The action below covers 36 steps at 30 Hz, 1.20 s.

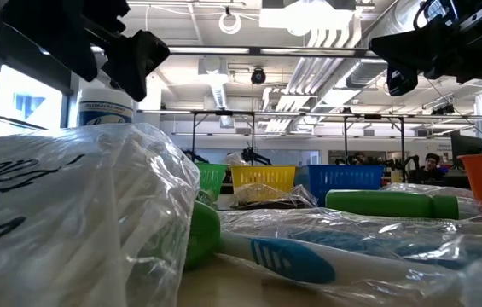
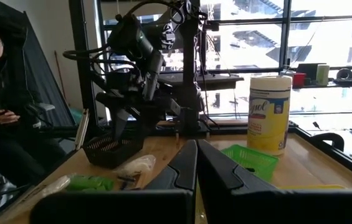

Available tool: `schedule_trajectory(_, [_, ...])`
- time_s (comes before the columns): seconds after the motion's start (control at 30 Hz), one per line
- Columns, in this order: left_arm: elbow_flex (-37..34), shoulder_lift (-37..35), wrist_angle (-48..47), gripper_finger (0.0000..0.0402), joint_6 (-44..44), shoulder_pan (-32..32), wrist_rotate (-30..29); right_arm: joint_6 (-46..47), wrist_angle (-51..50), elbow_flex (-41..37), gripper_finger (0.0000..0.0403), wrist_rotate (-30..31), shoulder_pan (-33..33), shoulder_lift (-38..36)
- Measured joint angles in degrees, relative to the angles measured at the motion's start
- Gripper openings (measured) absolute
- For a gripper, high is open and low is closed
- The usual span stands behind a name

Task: Pick & Place Travel size toiletries
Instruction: Put the cotton pack into the black basket

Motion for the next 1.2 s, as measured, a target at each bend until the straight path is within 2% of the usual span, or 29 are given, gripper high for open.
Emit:
schedule_trajectory(0.17, [0.0, 0.9, -0.3, 0.0239, 0.0, 0.1, 1.6, 0.0, -0.1, 0.0, 0.0003, -1.3, 0.0, 0.0])
schedule_trajectory(0.63, [-0.1, 9.9, 0.5, 0.0239, 2.2, 0.1, 3.7, 1.4, -1.5, 0.0, 0.0003, -1.0, 0.0, 0.0])
schedule_trajectory(1.03, [-0.1, 12.1, 0.0, 0.0238, 3.2, 0.1, 0.9, 1.5, -1.3, 0.0, 0.0003, -0.9, 0.0, 0.0])
schedule_trajectory(1.2, [-0.1, 12.1, 0.1, 0.0201, 3.5, 0.1, 0.9, 1.5, -1.3, 0.0, 0.0003, -0.9, 0.0, 0.0])
